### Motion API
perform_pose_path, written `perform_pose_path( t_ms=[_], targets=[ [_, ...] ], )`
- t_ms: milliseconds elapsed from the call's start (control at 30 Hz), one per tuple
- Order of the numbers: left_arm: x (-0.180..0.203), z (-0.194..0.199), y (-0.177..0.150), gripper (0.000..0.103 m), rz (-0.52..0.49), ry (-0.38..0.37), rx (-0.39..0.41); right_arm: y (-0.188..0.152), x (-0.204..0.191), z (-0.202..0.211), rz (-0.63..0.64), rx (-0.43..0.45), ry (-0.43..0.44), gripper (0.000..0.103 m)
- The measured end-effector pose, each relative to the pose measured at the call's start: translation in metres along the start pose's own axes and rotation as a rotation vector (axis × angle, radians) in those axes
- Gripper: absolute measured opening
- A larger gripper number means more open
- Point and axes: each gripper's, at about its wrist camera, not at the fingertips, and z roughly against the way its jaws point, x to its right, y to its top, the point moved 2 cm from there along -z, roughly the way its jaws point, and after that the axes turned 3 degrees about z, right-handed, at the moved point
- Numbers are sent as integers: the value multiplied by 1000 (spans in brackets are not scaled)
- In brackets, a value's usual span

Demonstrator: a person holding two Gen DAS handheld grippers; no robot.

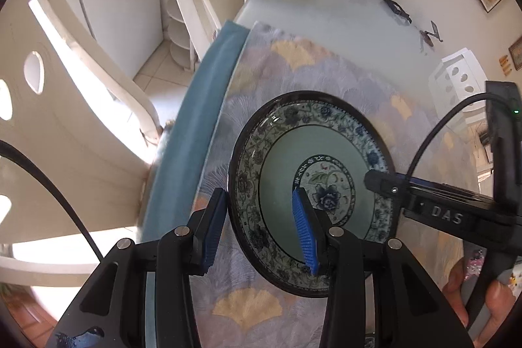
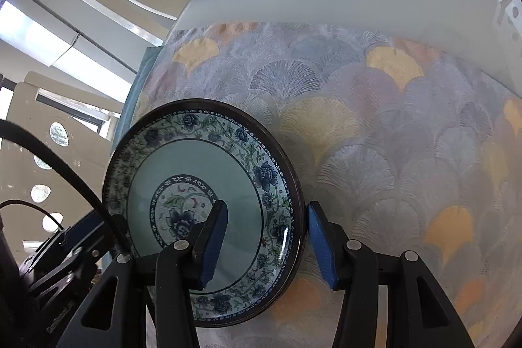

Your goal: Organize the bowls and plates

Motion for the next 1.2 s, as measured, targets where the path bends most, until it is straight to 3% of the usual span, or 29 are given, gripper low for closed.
perform_pose_path(
  t_ms=[433, 633, 767, 1200],
  targets=[
    [7, -4, 3, 38, -10, -33, -5, -2, 2, 23, 35, 35, -6, 49],
    [6, 4, 1, 38, 40, -157, -20, -6, 20, 33, -24, 34, 42, 49],
    [20, 9, -4, 38, 49, -215, -20, -13, 32, 38, -47, 38, -7, 49],
    [45, 75, -32, 38, 11, -249, 86, -62, 33, 101, -53, 104, -37, 49]
  ],
)
